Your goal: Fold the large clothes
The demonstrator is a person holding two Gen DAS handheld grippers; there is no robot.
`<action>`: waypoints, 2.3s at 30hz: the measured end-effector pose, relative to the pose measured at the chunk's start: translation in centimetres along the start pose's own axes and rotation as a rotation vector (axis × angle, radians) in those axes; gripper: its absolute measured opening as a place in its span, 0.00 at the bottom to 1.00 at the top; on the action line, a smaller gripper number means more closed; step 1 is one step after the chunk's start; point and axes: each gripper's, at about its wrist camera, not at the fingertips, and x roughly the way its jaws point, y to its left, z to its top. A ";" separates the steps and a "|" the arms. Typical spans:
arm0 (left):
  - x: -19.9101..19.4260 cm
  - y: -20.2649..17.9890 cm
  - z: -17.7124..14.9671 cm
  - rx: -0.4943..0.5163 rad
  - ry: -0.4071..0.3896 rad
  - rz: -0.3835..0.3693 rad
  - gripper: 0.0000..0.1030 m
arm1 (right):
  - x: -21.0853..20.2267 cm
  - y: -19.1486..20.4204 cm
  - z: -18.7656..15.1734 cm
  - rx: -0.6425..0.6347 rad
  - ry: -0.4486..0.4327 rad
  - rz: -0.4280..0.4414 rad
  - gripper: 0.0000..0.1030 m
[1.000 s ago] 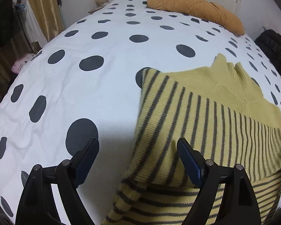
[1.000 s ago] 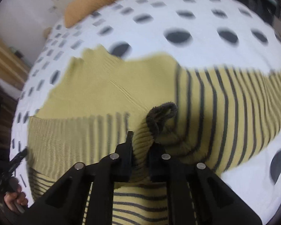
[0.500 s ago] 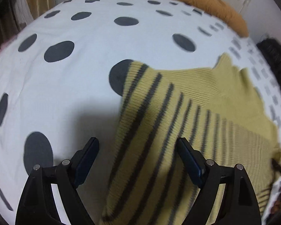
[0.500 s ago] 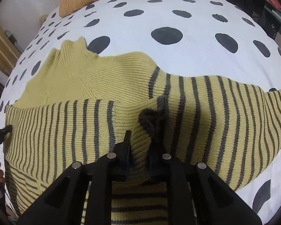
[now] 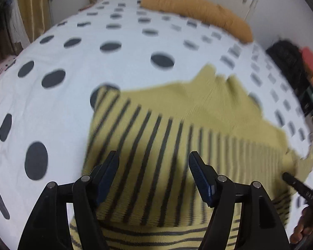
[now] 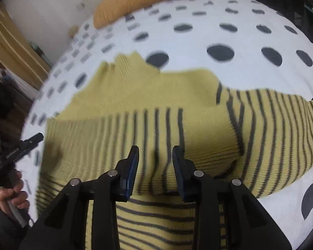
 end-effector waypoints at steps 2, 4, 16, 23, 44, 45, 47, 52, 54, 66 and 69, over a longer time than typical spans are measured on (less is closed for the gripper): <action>2.8 0.8 -1.0 -0.009 0.072 0.066 0.68 | 2.1 -2.7 -0.4 0.035 0.049 -0.112 0.00; 3.4 1.1 -1.5 0.015 0.054 0.071 0.68 | 1.0 -6.2 -0.3 0.145 0.037 -0.059 0.00; 4.8 -0.2 -1.3 0.042 0.056 0.162 0.78 | 0.1 -8.6 -1.1 0.272 0.078 0.116 0.09; 4.8 0.1 -1.1 0.044 0.064 0.144 0.79 | 0.0 -9.8 -1.8 0.426 0.036 0.313 0.08; 4.6 0.2 -1.4 0.061 0.043 0.116 0.82 | -2.2 -9.1 -2.3 0.308 0.008 0.015 0.15; 4.7 0.1 -1.4 0.061 0.045 0.122 0.82 | -0.9 -9.6 -2.5 0.291 0.049 -0.048 0.18; 4.7 0.1 -1.3 0.063 0.054 0.124 0.82 | -0.5 -11.2 -2.7 0.335 0.046 0.011 0.18; 4.7 0.3 -1.2 0.052 0.058 0.115 0.82 | -6.5 -11.7 -2.6 0.356 -0.160 -0.046 0.25; 4.8 0.0 -1.3 0.055 0.049 0.131 0.83 | -6.0 -11.5 -2.5 0.343 -0.107 0.133 0.26; 4.9 -0.2 -1.4 0.061 0.049 0.147 0.84 | -12.0 -32.0 -2.5 0.599 -0.218 -0.230 0.51; 4.8 -0.3 -1.5 0.056 0.040 0.150 0.84 | -12.8 -37.7 -0.7 0.676 -0.253 -0.282 0.54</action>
